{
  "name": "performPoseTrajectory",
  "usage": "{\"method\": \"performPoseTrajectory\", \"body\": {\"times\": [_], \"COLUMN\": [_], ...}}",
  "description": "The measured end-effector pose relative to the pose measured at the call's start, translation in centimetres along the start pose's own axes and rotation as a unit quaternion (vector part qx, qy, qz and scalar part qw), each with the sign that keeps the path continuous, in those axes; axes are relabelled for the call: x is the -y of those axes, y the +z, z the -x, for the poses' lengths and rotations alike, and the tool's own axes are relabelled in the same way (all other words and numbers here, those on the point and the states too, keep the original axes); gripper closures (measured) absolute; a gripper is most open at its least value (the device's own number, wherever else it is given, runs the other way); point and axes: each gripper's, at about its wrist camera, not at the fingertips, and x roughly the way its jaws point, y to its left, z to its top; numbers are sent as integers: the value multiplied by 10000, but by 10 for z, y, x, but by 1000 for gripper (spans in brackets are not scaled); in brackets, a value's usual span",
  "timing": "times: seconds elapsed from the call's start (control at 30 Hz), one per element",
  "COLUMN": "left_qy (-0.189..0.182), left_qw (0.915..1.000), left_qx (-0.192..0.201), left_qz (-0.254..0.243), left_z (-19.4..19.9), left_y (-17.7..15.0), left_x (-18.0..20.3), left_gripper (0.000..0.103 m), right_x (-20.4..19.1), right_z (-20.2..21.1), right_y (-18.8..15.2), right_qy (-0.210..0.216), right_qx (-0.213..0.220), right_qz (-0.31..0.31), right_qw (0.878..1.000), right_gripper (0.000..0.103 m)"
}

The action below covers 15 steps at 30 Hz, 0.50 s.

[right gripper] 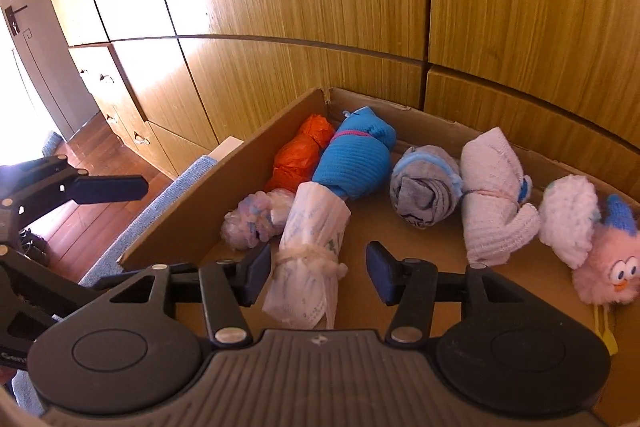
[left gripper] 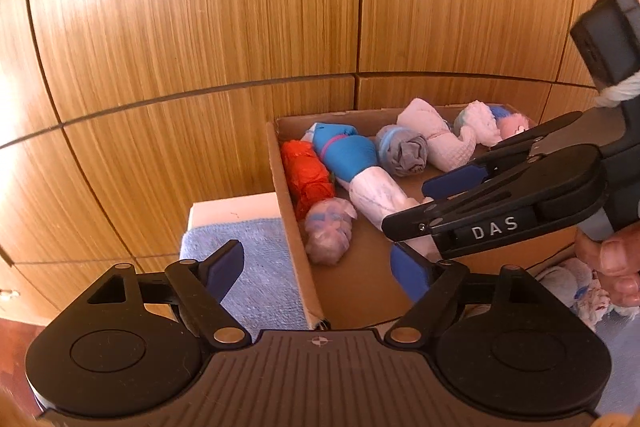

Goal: Organize objects
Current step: 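Carry both bundles into the box, lay them beside the others, open both tools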

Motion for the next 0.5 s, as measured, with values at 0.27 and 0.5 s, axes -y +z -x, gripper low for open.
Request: {"method": "performPoseTrajectory", "body": {"times": [0.27,0.5], "left_qy": [7,29], "left_qw": [9997,9993], "left_qx": [-154,-260], "left_qz": [194,257], "left_z": [5,11], "left_y": [6,6], "left_x": [-1,-3], "left_gripper": [18,17], "right_x": [-1,4], "right_z": [19,39], "right_y": [-1,-5], "right_qy": [-171,-554], "right_qx": [106,293], "right_qz": [33,-43], "right_qw": [9998,9980], "right_gripper": [43,22]}}
